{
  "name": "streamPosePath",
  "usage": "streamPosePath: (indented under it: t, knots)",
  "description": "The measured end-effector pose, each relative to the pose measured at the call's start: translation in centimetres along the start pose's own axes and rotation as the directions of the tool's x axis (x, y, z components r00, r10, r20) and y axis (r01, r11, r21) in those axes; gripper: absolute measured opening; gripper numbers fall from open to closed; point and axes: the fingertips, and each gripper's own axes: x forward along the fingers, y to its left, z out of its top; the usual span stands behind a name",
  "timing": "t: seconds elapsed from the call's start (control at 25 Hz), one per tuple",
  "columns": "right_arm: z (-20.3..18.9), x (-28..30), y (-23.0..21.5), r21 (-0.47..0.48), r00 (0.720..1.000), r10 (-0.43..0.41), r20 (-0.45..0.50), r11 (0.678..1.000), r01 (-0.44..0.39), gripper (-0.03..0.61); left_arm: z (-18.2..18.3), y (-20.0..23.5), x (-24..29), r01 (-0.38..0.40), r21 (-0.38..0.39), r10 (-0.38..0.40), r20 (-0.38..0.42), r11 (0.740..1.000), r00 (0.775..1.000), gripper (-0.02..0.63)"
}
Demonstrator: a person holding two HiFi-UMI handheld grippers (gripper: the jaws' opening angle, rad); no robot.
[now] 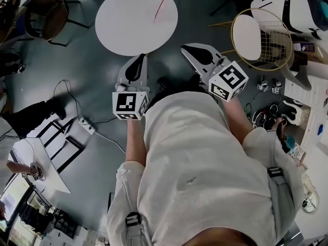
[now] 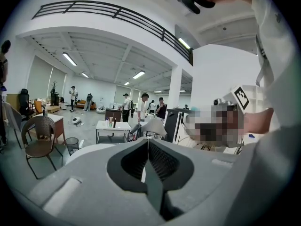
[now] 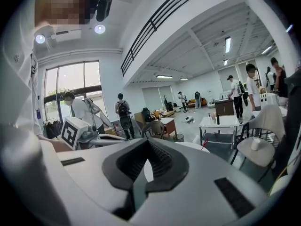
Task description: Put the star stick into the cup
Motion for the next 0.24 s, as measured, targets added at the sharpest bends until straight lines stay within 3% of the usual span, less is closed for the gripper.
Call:
streamPosePath:
  t: [0.24]
  knots:
    - [-0.25, -0.42, -0.42, -0.004, 1.000, 0.002, -0.002, 1.000, -0.002, 0.008, -0.16, -0.64, 0.19, -0.001, -0.005, 0.000, -0.006, 1.000, 1.000, 0.011]
